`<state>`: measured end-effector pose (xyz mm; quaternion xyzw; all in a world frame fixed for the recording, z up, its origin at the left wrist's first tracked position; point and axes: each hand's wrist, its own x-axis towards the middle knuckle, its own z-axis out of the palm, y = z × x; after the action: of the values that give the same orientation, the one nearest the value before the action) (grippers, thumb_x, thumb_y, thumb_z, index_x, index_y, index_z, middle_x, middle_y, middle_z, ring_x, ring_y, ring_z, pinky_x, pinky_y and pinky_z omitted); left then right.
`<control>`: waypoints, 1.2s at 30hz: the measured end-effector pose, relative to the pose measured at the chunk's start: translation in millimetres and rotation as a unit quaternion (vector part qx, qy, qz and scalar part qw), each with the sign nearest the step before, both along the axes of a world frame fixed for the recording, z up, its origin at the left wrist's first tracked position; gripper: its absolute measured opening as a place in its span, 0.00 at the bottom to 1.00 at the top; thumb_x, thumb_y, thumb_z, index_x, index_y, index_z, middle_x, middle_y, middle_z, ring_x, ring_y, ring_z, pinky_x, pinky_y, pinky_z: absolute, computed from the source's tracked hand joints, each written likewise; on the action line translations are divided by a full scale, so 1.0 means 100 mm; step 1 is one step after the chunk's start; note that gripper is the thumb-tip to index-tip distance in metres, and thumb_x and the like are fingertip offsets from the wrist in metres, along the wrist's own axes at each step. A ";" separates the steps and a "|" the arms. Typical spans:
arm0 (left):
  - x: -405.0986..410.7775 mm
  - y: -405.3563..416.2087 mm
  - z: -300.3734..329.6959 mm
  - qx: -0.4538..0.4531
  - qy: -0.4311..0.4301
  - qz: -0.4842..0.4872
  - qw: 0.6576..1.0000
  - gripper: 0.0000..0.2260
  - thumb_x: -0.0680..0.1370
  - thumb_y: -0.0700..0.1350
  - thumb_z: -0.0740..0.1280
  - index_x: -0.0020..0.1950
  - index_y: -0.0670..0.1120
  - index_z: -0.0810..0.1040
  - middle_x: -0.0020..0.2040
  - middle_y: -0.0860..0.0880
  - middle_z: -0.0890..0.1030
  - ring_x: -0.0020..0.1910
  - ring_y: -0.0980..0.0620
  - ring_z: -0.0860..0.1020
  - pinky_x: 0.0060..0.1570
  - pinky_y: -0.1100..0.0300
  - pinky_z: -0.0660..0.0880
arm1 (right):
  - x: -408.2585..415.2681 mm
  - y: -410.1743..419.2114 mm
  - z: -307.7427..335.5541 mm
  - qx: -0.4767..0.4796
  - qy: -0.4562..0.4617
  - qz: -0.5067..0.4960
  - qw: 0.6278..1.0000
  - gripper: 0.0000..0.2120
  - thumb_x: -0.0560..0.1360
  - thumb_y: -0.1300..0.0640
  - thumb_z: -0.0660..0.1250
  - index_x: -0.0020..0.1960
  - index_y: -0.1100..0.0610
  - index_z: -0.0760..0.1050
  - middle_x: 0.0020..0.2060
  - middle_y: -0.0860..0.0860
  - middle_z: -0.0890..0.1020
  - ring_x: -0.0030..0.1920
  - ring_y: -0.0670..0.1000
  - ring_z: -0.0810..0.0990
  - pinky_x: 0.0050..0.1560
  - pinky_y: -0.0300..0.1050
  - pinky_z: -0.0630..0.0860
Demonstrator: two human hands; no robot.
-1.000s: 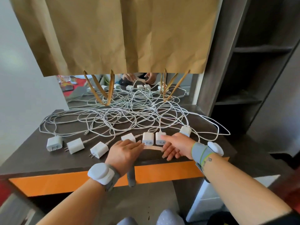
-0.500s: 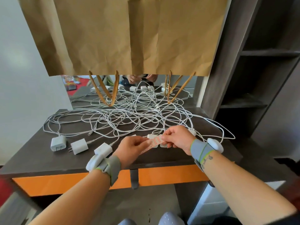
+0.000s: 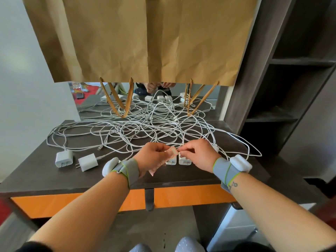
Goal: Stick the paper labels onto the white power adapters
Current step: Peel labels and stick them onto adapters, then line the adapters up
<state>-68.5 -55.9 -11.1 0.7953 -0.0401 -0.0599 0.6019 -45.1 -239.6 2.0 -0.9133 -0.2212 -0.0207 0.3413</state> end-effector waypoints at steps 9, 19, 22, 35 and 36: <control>0.03 -0.11 0.02 0.029 -0.035 -0.026 0.999 0.05 0.76 0.45 0.68 0.45 0.45 0.81 0.22 0.56 0.71 0.19 0.61 0.66 0.20 0.70 0.63 | 0.00 -0.07 0.00 0.043 0.054 -0.003 0.998 0.03 0.70 0.53 0.71 0.43 0.50 0.82 0.39 0.49 0.83 0.39 0.46 0.79 0.42 0.37 0.75; 0.10 -0.17 0.04 0.076 -0.052 -0.050 0.995 0.05 0.75 0.49 0.69 0.41 0.51 0.82 0.21 0.58 0.72 0.22 0.61 0.67 0.24 0.72 0.66 | 0.00 -0.16 0.01 0.021 0.032 -0.007 0.999 0.06 0.72 0.52 0.69 0.43 0.53 0.83 0.33 0.44 0.80 0.34 0.43 0.75 0.34 0.27 0.70; 0.12 -0.20 0.05 0.104 -0.056 -0.056 0.991 0.06 0.75 0.49 0.68 0.39 0.51 0.81 0.20 0.59 0.72 0.22 0.61 0.67 0.23 0.72 0.65 | -0.01 -0.18 0.01 0.019 0.033 -0.005 0.999 0.06 0.73 0.53 0.68 0.44 0.53 0.82 0.34 0.45 0.80 0.35 0.43 0.76 0.34 0.28 0.70; 0.17 -0.34 0.05 0.054 -0.011 -0.116 0.992 0.06 0.77 0.42 0.66 0.44 0.45 0.82 0.25 0.56 0.72 0.25 0.59 0.66 0.29 0.67 0.64 | 0.00 -0.42 -0.06 0.043 0.052 -0.038 0.997 0.08 0.74 0.56 0.65 0.37 0.50 0.79 0.32 0.42 0.80 0.35 0.40 0.77 0.36 0.26 0.70; 0.17 -0.33 0.04 0.056 -0.005 -0.113 0.992 0.06 0.77 0.42 0.66 0.45 0.44 0.82 0.27 0.53 0.72 0.26 0.58 0.66 0.30 0.66 0.64 | 0.02 -0.44 -0.07 0.050 0.045 -0.051 0.996 0.07 0.74 0.56 0.66 0.38 0.51 0.80 0.31 0.42 0.80 0.34 0.40 0.77 0.36 0.27 0.71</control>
<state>-51.3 -89.4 -6.8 0.8185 -0.1289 -0.1258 0.5456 -43.3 -283.8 -4.7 -0.9053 -0.1571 -0.0078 0.3947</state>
